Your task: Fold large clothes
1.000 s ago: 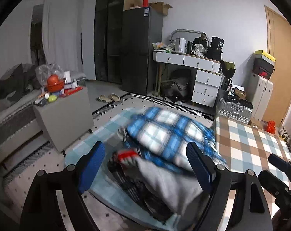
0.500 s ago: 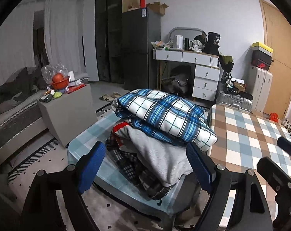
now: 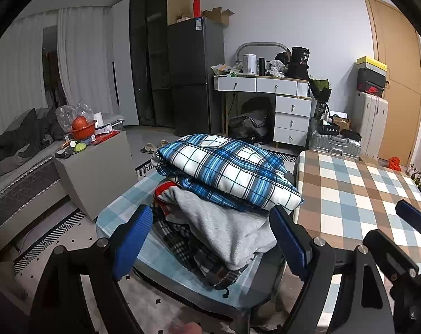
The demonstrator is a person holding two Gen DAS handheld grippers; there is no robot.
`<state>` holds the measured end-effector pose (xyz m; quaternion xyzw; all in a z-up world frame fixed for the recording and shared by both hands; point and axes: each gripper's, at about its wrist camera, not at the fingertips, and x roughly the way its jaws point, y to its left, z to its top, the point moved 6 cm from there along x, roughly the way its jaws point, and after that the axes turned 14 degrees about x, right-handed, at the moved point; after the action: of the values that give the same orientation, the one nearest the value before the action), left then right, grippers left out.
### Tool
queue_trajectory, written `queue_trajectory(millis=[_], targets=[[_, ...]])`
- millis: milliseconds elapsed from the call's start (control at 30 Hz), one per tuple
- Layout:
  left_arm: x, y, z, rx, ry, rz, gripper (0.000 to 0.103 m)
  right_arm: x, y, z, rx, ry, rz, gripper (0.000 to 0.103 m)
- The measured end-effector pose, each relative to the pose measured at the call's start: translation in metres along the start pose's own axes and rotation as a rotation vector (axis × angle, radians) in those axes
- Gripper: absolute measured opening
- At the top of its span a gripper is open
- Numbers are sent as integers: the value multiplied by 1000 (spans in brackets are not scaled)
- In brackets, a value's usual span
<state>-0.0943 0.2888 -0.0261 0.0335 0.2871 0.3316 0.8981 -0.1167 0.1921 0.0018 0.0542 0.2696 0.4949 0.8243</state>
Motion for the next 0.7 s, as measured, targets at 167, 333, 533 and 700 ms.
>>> queue_trajectory(millis=[167,333,533,700], targets=[[0,-2,-1,14,3,14,83,-3,-3,1,19,-8,11,103],[0,-2,0,7,10,8,83,-3,-1,2,5,-14,16,103],[0,-3,1,11,8,5,83,-5,-1,4,10,-26,28,103],[3,-3,-1,11,7,6,83,-4,0,4,20,-22,35,103]])
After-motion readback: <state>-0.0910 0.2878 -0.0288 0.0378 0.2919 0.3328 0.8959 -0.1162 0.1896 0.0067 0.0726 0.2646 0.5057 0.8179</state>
